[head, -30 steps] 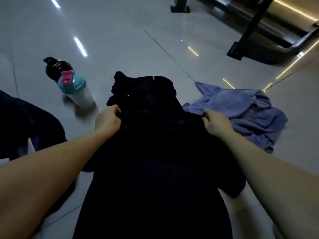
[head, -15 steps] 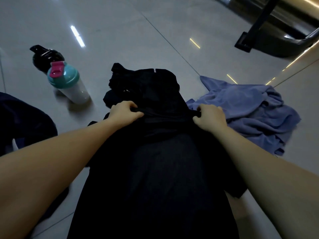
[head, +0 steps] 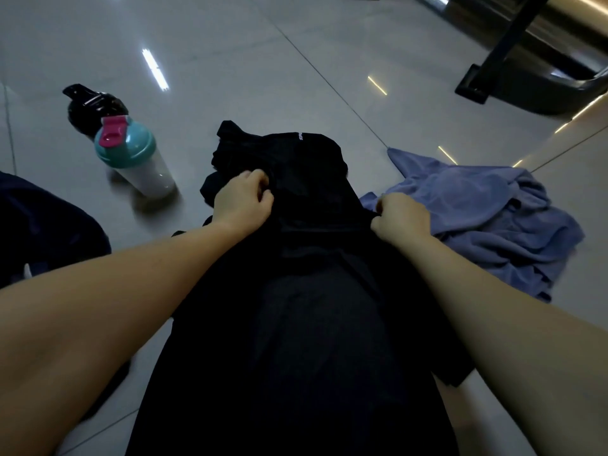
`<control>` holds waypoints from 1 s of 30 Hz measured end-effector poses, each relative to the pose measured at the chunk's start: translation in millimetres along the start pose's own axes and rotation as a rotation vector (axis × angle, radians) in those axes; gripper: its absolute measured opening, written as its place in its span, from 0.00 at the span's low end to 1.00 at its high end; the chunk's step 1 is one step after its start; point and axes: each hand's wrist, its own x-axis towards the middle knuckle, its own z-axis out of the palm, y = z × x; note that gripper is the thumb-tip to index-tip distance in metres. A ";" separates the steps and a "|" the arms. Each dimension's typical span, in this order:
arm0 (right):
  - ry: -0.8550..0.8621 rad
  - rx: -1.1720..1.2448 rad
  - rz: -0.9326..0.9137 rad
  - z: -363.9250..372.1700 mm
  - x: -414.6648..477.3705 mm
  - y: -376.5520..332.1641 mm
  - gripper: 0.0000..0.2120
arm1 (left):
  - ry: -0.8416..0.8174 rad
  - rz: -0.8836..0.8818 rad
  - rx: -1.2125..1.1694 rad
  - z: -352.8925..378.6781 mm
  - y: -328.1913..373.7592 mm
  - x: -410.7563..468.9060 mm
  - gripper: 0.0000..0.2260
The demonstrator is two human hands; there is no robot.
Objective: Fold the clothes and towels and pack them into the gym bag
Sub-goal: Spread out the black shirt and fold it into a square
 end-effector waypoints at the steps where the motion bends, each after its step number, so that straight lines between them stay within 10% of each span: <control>1: 0.068 0.006 -0.053 0.9 0.3 -4.0 0.08 | 0.063 0.123 0.076 1.8 1.0 7.0 0.14; 4: 0.191 -0.018 -0.283 10.4 3.4 -18.2 0.18 | -0.082 0.380 0.319 10.1 8.4 35.9 0.27; 9: -0.012 -0.173 -0.490 41.0 13.0 -22.9 0.18 | -0.613 0.173 0.486 43.2 8.0 79.3 0.33; 17: 0.120 -0.293 -0.418 59.2 25.1 -14.2 0.18 | -0.276 -0.276 0.406 40.0 0.5 138.4 0.35; 22: 0.165 -0.240 -0.636 53.8 -2.6 -39.1 0.15 | -0.066 0.226 0.310 35.1 0.2 38.6 0.26; 25: 0.018 -0.291 -0.691 75.2 -33.4 -53.7 0.21 | -0.156 0.420 0.345 38.1 -17.0 -53.5 0.27; 30: -0.259 -0.255 -0.438 98.5 -50.1 -54.0 0.36 | -0.415 0.173 0.490 47.3 -55.5 -84.7 0.38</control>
